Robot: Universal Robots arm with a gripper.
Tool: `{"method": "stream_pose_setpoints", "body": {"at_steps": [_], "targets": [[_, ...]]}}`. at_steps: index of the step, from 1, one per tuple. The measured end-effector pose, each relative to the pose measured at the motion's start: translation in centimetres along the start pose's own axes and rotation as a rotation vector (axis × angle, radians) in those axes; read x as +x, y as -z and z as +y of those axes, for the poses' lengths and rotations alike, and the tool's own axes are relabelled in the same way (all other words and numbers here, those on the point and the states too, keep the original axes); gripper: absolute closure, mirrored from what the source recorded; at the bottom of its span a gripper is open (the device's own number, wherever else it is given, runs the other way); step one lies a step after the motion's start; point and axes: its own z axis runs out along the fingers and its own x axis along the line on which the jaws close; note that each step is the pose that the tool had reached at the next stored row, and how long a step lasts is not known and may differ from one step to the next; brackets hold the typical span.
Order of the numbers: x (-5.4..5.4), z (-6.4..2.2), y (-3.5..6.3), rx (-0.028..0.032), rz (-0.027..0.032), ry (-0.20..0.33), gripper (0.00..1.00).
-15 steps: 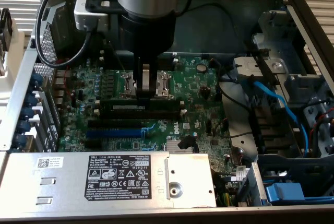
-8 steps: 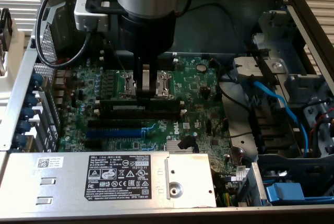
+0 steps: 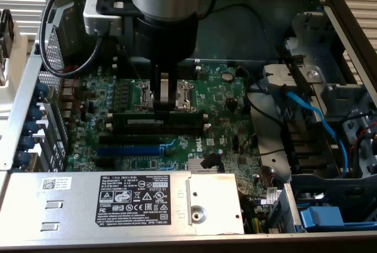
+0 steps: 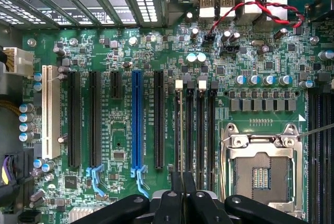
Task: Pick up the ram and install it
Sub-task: 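Insert the ram into the slot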
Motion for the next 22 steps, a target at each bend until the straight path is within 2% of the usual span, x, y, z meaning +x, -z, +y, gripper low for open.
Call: {"method": "stream_pose_setpoints", "body": {"at_steps": [22], "targets": [[0.12, 0.01, -0.07, -0.0002, 0.0001, 0.000, 0.88]]}}
